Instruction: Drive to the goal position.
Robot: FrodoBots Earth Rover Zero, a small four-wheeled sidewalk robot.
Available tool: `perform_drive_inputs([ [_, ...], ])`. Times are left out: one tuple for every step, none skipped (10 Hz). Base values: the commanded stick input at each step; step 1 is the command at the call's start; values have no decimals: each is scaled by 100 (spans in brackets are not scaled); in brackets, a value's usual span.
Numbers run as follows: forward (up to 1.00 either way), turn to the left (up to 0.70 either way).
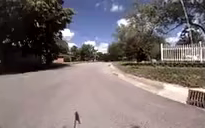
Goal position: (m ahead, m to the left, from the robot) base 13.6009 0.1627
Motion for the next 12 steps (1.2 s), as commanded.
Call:
perform_drive_inputs([
  [85,0],
  [85,0],
  [85,0],
  [85,0],
  [85,0],
  [85,0],
  [85,0],
  [85,0],
  [85,0],
  [85,0],
  [85,0],
  [85,0],
])
